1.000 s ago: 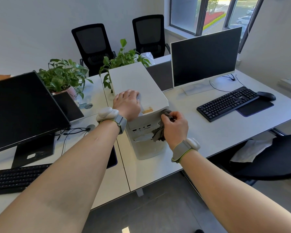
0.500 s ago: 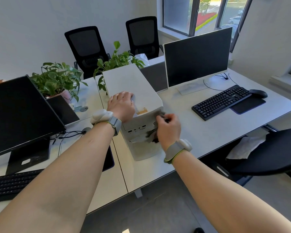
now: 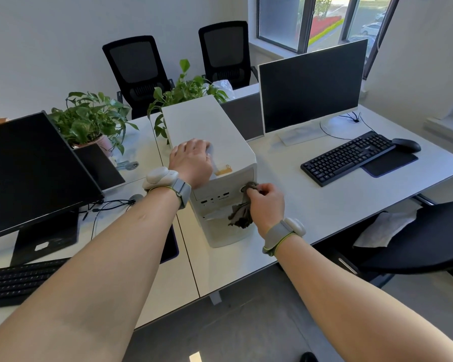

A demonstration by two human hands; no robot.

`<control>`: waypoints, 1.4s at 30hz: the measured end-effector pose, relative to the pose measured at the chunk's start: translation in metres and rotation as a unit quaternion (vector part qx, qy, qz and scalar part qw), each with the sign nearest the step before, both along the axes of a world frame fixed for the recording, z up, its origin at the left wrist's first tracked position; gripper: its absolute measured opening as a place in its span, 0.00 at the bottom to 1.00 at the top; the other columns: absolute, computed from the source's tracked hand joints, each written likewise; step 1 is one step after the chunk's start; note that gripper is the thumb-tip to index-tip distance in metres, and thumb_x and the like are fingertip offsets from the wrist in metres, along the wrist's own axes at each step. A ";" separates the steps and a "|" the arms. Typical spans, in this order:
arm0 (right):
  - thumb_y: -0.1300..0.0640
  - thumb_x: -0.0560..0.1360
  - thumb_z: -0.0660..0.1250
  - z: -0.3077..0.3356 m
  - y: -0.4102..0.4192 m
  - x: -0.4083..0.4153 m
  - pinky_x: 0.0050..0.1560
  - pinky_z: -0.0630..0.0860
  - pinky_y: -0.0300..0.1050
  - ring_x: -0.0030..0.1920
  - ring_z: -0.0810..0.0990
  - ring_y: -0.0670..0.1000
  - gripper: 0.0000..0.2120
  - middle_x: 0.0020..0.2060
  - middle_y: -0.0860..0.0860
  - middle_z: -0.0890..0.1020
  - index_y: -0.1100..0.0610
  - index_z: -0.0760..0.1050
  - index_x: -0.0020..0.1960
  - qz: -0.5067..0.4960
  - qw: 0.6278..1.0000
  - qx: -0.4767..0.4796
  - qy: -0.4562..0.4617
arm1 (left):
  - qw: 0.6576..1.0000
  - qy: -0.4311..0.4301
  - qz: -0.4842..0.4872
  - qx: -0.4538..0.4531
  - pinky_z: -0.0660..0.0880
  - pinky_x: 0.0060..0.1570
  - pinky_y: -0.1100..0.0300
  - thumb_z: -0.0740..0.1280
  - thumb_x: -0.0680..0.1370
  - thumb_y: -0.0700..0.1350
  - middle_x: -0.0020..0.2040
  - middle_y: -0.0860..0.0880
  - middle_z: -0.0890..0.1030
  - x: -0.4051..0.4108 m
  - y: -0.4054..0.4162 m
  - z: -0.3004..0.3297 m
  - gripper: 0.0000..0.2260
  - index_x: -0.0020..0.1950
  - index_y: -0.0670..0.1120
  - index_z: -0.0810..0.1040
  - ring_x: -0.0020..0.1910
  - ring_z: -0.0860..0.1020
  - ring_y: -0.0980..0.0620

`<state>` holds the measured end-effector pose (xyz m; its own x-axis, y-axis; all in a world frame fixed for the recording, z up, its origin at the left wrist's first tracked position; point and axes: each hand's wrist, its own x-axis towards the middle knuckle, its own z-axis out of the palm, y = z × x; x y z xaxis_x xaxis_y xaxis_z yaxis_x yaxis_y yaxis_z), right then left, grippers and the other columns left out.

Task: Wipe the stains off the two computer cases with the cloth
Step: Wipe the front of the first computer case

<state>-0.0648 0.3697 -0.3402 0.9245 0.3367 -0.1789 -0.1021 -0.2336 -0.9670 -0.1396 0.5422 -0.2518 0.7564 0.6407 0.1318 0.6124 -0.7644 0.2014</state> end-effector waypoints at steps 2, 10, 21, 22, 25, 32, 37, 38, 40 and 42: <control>0.55 0.74 0.70 -0.005 -0.001 0.000 0.45 0.81 0.51 0.43 0.82 0.55 0.03 0.40 0.51 0.83 0.50 0.77 0.44 0.047 0.997 -0.049 -0.028 | 1.000 0.001 0.001 0.000 0.53 0.76 0.49 0.53 0.85 0.48 0.78 0.49 0.65 -0.001 0.000 0.000 0.18 0.75 0.51 0.67 0.77 0.61 0.44; 0.53 0.76 0.70 -0.008 -0.006 -0.002 0.41 0.76 0.44 0.42 0.80 0.51 0.03 0.40 0.48 0.82 0.51 0.79 0.49 0.012 0.996 -0.045 -0.070 | 1.000 0.001 -0.001 -0.002 0.53 0.77 0.49 0.53 0.85 0.48 0.79 0.49 0.64 -0.001 0.000 -0.001 0.18 0.75 0.51 0.67 0.77 0.60 0.45; 0.53 0.74 0.72 -0.005 -0.001 -0.013 0.42 0.77 0.43 0.41 0.81 0.50 0.03 0.41 0.47 0.83 0.48 0.81 0.48 0.062 0.995 0.001 -0.081 | 1.000 -0.001 -0.001 -0.003 0.53 0.77 0.49 0.53 0.85 0.48 0.79 0.49 0.64 -0.001 -0.001 0.000 0.18 0.76 0.51 0.67 0.77 0.60 0.45; 0.54 0.75 0.72 -0.007 -0.001 -0.013 0.45 0.79 0.45 0.44 0.82 0.51 0.04 0.42 0.47 0.84 0.49 0.82 0.50 0.087 0.993 -0.028 -0.070 | 1.000 -0.004 -0.001 -0.001 0.52 0.77 0.49 0.53 0.85 0.48 0.79 0.49 0.64 -0.001 -0.001 0.000 0.18 0.76 0.51 0.67 0.77 0.60 0.45; 0.54 0.76 0.72 -0.011 -0.002 -0.015 0.51 0.80 0.46 0.48 0.82 0.52 0.07 0.44 0.47 0.83 0.50 0.82 0.53 0.100 0.990 -0.066 -0.067 | 1.000 -0.006 0.000 -0.004 0.53 0.77 0.49 0.53 0.85 0.48 0.79 0.49 0.64 -0.001 -0.001 0.000 0.18 0.75 0.51 0.67 0.77 0.61 0.45; 0.53 0.76 0.72 -0.011 0.003 -0.029 0.46 0.77 0.43 0.45 0.79 0.48 0.03 0.44 0.43 0.81 0.48 0.80 0.49 0.070 0.988 0.005 -0.138 | 1.000 -0.006 -0.004 -0.001 0.53 0.77 0.49 0.53 0.85 0.48 0.79 0.49 0.64 -0.002 -0.001 -0.002 0.18 0.75 0.51 0.67 0.77 0.61 0.45; 0.52 0.82 0.60 -0.033 0.000 -0.030 0.44 0.75 0.46 0.46 0.78 0.53 0.02 0.50 0.52 0.80 0.47 0.72 0.53 0.122 0.984 -0.118 -0.054 | 1.000 -0.004 -0.002 -0.002 0.53 0.77 0.49 0.53 0.85 0.48 0.79 0.49 0.64 -0.002 0.001 -0.002 0.18 0.75 0.51 0.67 0.77 0.61 0.45; 0.52 0.83 0.59 -0.035 -0.001 -0.030 0.47 0.78 0.50 0.46 0.79 0.55 0.03 0.49 0.53 0.80 0.48 0.71 0.54 0.118 0.985 -0.122 -0.016 | 1.000 -0.004 -0.003 -0.002 0.53 0.77 0.49 0.53 0.85 0.48 0.79 0.49 0.64 -0.001 0.001 -0.002 0.19 0.76 0.51 0.67 0.77 0.60 0.45; 0.47 0.81 0.60 -0.036 -0.001 -0.030 0.52 0.80 0.56 0.47 0.80 0.57 0.11 0.48 0.56 0.81 0.54 0.71 0.56 0.086 0.986 -0.110 0.087 | 1.000 -0.005 -0.004 -0.002 0.53 0.77 0.49 0.53 0.85 0.48 0.79 0.49 0.64 -0.001 0.002 -0.002 0.19 0.76 0.51 0.67 0.77 0.60 0.45; 0.40 0.71 0.66 -0.038 -0.004 -0.028 0.51 0.82 0.59 0.47 0.82 0.60 0.25 0.48 0.59 0.82 0.58 0.73 0.57 0.025 0.977 -0.033 0.209 | 1.000 -0.007 -0.004 -0.001 0.53 0.77 0.49 0.53 0.85 0.48 0.79 0.49 0.64 -0.001 0.002 -0.003 0.19 0.76 0.51 0.67 0.77 0.60 0.45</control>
<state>-0.0924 0.3655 -0.3778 0.7488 0.3546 -0.5599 -0.4717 -0.3083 -0.8261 -0.1409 0.5446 -0.2548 0.7601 0.6342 0.1415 0.6027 -0.7695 0.2112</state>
